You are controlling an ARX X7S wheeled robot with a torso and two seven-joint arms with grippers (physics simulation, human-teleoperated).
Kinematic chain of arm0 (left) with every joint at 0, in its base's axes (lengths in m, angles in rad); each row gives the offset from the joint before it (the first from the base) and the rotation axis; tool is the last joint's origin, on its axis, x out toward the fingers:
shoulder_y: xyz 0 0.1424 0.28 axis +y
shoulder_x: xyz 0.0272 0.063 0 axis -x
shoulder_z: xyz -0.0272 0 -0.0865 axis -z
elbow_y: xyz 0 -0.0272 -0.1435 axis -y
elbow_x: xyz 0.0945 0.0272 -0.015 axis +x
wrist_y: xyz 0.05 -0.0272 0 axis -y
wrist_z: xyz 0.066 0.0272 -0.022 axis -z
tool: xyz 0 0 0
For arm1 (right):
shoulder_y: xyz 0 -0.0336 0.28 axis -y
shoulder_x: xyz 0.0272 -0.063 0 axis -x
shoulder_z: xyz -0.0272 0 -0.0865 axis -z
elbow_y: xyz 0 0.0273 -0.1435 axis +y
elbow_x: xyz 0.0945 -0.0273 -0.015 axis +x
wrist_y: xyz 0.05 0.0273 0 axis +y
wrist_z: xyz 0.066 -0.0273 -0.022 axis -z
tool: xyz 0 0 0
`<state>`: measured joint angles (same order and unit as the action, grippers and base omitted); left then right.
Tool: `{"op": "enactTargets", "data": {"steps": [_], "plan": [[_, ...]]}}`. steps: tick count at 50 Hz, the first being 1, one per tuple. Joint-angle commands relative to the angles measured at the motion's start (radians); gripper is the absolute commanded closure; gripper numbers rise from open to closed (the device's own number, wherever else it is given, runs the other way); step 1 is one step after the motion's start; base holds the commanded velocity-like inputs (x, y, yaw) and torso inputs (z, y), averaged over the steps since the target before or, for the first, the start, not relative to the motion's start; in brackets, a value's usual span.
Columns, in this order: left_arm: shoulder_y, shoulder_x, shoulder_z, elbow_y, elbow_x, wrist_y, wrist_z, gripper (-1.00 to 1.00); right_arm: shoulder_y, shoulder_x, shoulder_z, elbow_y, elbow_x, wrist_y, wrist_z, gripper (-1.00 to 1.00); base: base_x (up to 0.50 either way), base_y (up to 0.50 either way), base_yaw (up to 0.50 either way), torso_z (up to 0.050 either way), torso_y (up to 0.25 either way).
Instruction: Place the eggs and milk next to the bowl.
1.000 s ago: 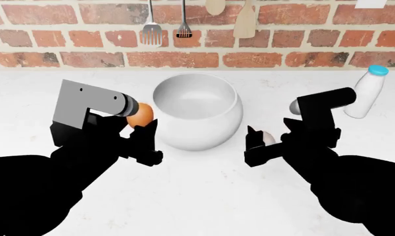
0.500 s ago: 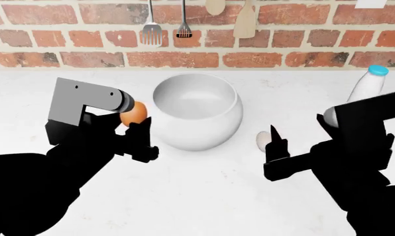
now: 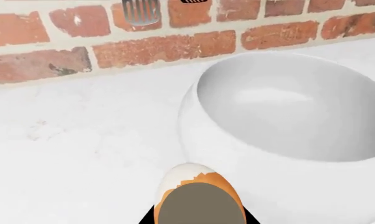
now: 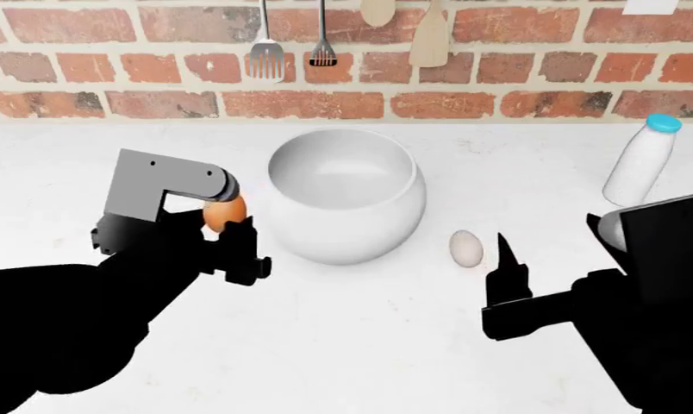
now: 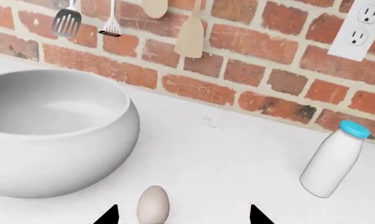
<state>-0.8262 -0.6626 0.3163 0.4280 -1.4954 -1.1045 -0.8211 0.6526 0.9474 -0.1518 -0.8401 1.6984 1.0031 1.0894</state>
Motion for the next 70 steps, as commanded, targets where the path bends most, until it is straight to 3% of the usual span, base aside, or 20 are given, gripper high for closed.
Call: {"op": "enactTargets", "data": {"steps": [1,21,60,61,70], "plan": [[-0.012,0.022,0.045,-0.084,0.071,0.004,0.045,1.00,0.000,-0.003,-0.006,0.001,-0.005,0.002,-0.003,-1.00,0.00,0.00,0.00,0.000,0.000],[-0.005,0.063,0.136,-0.237,0.221,0.041,0.125,1.00,0.033,-0.020,-0.037,0.022,-0.017,0.016,-0.015,-1.00,0.00,0.00,0.00,0.000,0.000],[-0.008,0.078,0.160,-0.333,0.240,0.050,0.143,1.00,0.059,-0.024,-0.064,0.032,-0.015,0.017,-0.010,-1.00,0.00,0.00,0.00,0.000,0.000],[-0.008,0.077,0.160,-0.333,0.239,0.050,0.142,-1.00,0.061,-0.024,-0.064,0.032,-0.015,0.017,-0.010,-1.00,0.00,0.00,0.00,0.000,0.000],[-0.009,0.075,0.159,-0.331,0.232,0.051,0.145,-1.00,0.065,-0.023,-0.069,0.032,-0.011,0.016,-0.005,-1.00,0.00,0.00,0.00,0.000,0.000]]}}
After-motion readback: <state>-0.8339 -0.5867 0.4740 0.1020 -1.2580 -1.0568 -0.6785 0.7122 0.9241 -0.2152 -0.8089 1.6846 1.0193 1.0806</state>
